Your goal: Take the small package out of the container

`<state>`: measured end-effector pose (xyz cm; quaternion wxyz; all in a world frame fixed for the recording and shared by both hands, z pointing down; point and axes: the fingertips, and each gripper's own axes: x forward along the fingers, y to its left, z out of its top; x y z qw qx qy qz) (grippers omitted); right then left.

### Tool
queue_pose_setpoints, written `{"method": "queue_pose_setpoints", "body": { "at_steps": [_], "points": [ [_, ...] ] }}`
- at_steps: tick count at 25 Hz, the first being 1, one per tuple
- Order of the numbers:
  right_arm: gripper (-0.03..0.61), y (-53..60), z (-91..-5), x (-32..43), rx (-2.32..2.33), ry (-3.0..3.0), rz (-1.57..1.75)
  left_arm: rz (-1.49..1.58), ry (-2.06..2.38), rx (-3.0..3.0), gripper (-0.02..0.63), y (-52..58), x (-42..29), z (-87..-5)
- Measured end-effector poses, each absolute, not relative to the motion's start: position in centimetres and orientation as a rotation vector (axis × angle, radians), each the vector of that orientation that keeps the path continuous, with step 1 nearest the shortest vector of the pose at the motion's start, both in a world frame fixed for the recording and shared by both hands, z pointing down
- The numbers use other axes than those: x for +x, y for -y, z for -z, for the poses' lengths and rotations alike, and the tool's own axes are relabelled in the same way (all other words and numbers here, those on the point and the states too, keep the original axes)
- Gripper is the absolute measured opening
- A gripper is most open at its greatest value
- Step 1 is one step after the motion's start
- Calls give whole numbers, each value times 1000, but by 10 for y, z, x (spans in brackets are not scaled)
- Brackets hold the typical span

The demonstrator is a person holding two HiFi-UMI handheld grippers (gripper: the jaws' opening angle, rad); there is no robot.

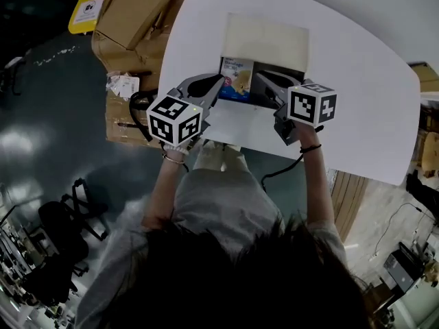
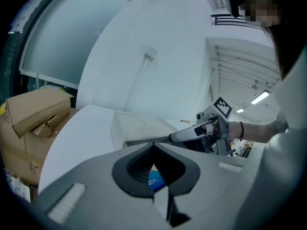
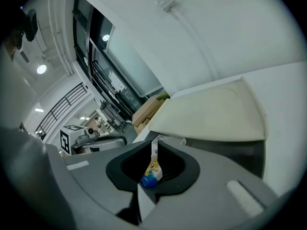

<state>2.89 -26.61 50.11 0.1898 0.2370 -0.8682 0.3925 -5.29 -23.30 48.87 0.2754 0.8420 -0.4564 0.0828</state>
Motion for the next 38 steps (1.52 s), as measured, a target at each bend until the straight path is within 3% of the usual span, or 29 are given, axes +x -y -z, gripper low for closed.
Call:
{"method": "queue_pose_setpoints", "body": {
  "at_steps": [16, 38],
  "points": [
    [126, 267, -529, 22, 573, 2182, -1594, -211, 1208, 2239, -11, 231, -50, -500],
    [209, 253, -561, 14, 315, 1870, -1731, -192, 1227, 2219, -11, 237, -49, -501]
  ]
}}
